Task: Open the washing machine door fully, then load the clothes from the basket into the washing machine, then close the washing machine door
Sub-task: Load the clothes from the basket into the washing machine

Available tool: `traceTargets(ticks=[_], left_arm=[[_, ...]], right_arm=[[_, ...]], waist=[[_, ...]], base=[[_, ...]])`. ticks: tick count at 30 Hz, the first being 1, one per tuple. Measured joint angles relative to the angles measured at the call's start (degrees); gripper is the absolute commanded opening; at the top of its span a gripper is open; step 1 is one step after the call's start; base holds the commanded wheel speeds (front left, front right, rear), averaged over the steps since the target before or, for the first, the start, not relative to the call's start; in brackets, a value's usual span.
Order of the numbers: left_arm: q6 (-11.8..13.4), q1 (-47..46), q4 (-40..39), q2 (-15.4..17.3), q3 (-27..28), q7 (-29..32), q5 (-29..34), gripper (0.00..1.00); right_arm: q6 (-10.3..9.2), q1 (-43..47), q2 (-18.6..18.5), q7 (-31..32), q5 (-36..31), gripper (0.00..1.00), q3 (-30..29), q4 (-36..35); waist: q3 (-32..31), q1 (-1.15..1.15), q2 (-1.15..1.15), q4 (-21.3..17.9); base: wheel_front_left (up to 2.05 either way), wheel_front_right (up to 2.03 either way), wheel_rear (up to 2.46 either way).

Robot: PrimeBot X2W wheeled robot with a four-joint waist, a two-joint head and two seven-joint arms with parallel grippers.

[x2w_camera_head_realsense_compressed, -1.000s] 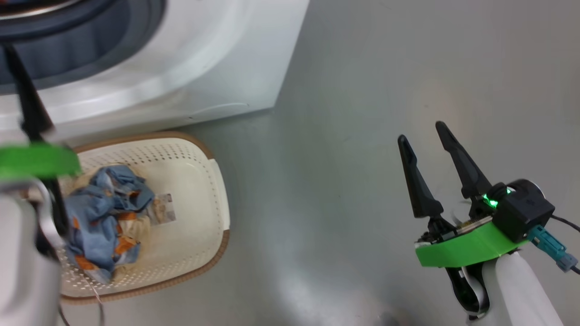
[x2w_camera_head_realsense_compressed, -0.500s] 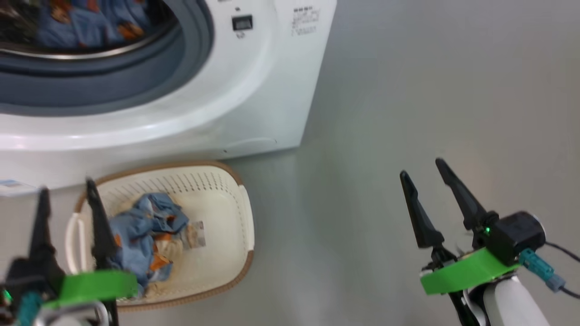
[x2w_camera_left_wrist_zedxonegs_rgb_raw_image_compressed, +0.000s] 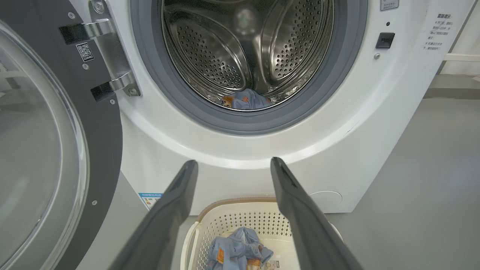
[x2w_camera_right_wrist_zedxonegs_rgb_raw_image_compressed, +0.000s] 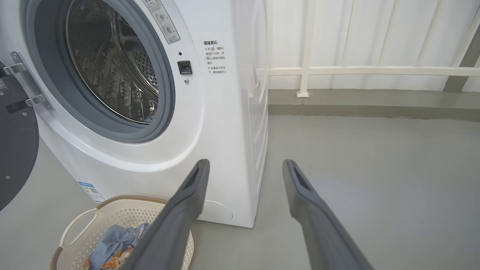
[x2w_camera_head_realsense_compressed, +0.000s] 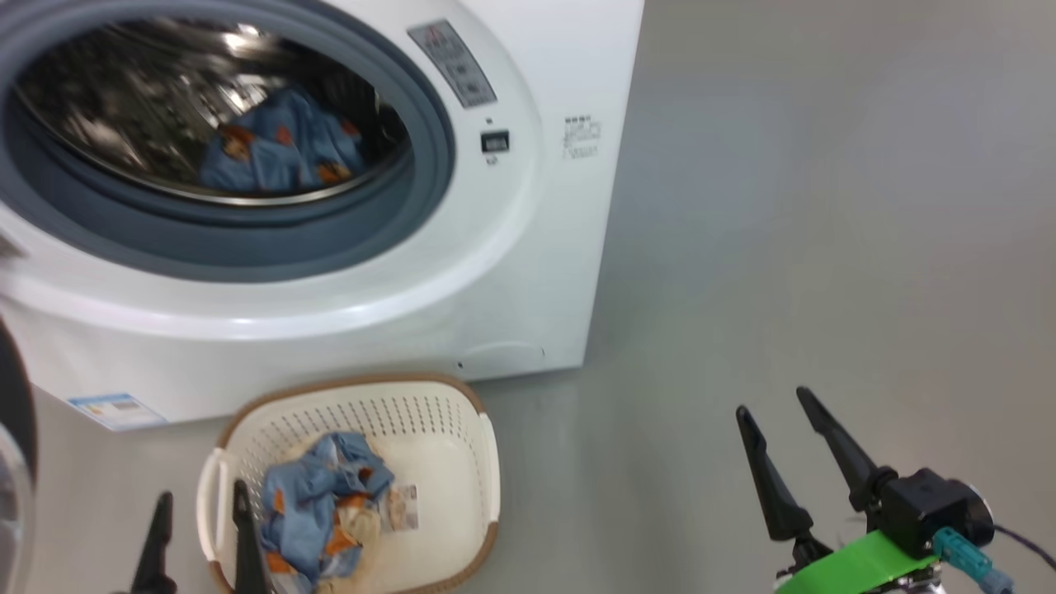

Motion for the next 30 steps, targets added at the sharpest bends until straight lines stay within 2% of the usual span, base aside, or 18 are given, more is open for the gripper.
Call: traceTargets(ticks=[15, 30], left_arm=[[0.0, 5.5, -1.1, 0.2, -0.9, 1.1, -1.5, 1.00], [0.1, 5.6, -1.5, 0.4, -1.1, 1.1, -1.9, 1.00]], right_arm=[[0.00, 6.5, 1.5, 3.0, -1.5, 1.00, -0.5, -2.7], [0.00, 7.6, 2.1, 3.8, -1.9, 1.00, -0.8, -4.2]], waist=[[-9.5, 0.00, 0.00, 1.9], [-11.1, 0.00, 0.00, 2.6]], base=[[0.00, 0.00, 0.00], [0.00, 0.00, 0.00]])
